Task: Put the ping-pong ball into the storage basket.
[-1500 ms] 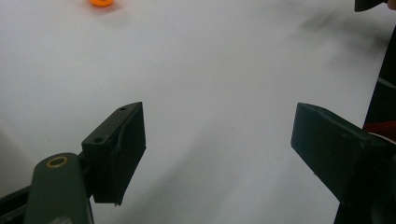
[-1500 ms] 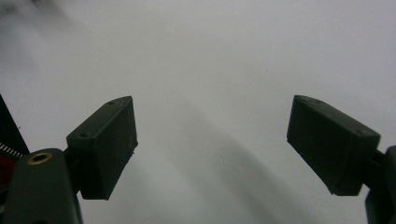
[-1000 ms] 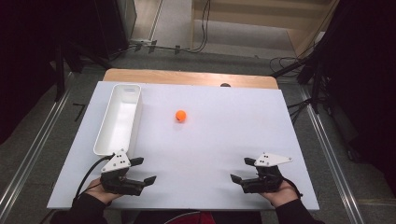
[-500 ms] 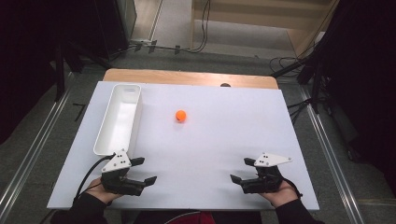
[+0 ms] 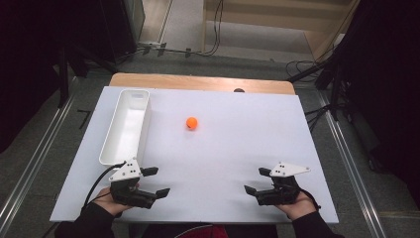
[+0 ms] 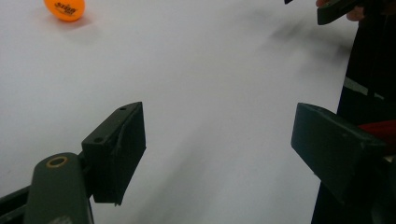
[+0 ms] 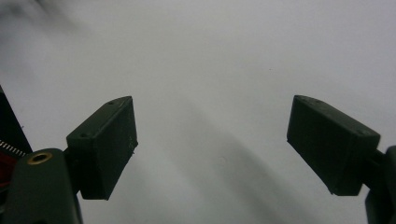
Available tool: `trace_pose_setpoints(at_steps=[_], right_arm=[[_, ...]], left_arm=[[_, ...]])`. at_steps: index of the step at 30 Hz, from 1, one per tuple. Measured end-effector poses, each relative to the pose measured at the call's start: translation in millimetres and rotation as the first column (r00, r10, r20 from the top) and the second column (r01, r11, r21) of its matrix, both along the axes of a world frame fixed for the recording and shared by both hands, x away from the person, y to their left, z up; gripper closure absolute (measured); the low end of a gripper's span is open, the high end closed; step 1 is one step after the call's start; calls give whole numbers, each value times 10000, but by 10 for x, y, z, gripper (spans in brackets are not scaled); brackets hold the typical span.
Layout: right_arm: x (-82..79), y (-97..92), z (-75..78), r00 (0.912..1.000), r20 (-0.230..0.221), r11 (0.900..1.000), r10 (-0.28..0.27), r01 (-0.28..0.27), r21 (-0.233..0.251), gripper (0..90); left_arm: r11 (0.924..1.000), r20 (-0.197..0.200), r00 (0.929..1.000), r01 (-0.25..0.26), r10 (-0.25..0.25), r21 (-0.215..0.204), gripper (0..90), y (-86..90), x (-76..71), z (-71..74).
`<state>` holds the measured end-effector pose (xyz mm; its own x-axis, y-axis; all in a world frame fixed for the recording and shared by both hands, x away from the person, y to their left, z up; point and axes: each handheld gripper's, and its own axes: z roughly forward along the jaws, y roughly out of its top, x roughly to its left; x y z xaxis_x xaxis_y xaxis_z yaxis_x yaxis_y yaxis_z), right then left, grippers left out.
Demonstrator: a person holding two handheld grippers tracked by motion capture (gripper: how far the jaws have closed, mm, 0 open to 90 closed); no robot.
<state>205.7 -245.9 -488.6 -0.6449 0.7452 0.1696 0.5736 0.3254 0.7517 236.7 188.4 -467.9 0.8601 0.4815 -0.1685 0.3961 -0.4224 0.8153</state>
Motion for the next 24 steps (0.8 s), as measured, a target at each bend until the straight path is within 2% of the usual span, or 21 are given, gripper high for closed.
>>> trace_pose_setpoints(at_steps=[6,9,10,14,19,22,24], right_arm=[[0,-6,-1,10000,9,10000,-75,75,50,147],[-2,-5,-2,10000,6,10000,-71,71,43,147],[-2,-6,-2,10000,16,10000,-75,75,35,147],[-1,-8,-4,9999,35,9999,-99,99,26,147],[-3,-8,-4,9999,18,9999,-119,119,22,147],[-6,-8,-4,9999,-1,9999,-114,114,6,147],[-3,-7,-5,9999,28,9999,-112,112,-5,147]], left_arm=[[9998,-67,10000,-23,22,-214,183,-122,51,45],[9997,-70,9999,-145,144,-186,184,-159,74,50],[9995,-5,9995,-310,310,-34,183,-198,94,55],[9986,-119,9987,-502,500,-151,183,-250,127,71],[9977,-71,9979,-644,643,-216,183,-291,148,90],[9964,113,9964,-837,838,-91,183,-320,174,103],[9966,83,9965,-829,829,-23,183,-336,193,103]])
